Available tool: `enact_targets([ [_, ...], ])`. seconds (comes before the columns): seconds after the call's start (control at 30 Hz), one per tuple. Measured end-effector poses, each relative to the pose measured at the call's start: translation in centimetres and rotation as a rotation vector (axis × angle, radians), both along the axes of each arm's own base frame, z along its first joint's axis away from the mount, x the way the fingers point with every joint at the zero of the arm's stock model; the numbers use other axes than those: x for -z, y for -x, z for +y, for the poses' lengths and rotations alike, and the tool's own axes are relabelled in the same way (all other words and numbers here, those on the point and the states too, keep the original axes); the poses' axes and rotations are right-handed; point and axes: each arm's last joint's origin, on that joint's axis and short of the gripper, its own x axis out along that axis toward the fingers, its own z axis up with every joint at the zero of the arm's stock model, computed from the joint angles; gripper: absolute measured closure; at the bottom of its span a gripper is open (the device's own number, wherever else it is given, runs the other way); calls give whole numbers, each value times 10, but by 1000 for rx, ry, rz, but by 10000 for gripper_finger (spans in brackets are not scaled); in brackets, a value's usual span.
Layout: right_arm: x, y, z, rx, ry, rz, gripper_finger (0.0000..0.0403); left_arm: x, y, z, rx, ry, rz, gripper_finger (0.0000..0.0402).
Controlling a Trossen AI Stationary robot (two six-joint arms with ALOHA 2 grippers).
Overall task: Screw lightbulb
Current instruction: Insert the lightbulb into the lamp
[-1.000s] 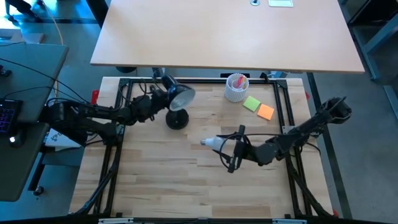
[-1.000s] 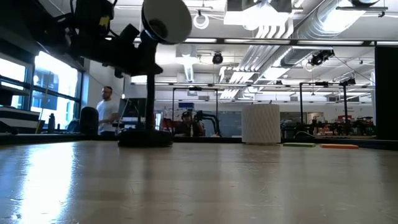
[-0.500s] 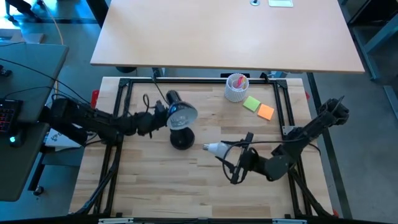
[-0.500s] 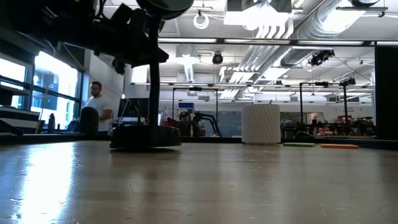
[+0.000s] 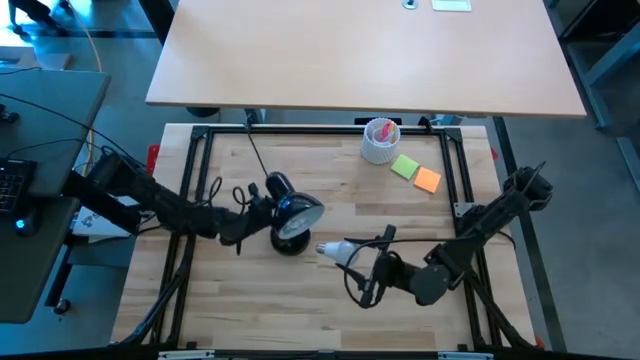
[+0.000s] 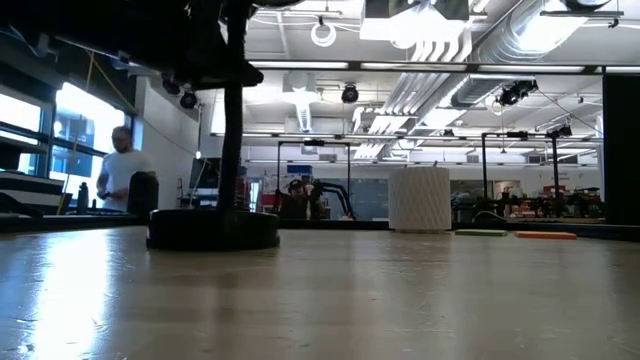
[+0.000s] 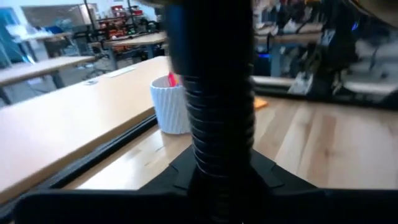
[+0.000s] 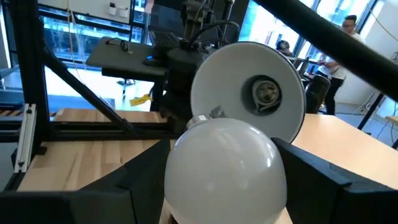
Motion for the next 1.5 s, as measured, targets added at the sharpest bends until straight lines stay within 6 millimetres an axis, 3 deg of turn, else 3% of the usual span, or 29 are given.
enact_targets([
  [0.3,-2,-3,-4,14,-47,-31,152,-6,9,-14,13,-34,95,217],
  [0.53,-3,-4,-4,5,-49,-40,152,-22,38,-14,121,77,120,150],
  [0.83,-3,-4,-2,-52,-30,-21,152,-46,80,7,224,148,158,130],
  [1.1,1,-4,-2,-67,-9,11,152,-64,106,34,386,127,-141,110],
  [1.3,1,-7,-7,-50,-8,13,152,-61,110,53,503,90,-326,97],
  [1.5,1,-12,-14,-69,-12,19,152,-51,102,76,511,138,-324,96],
])
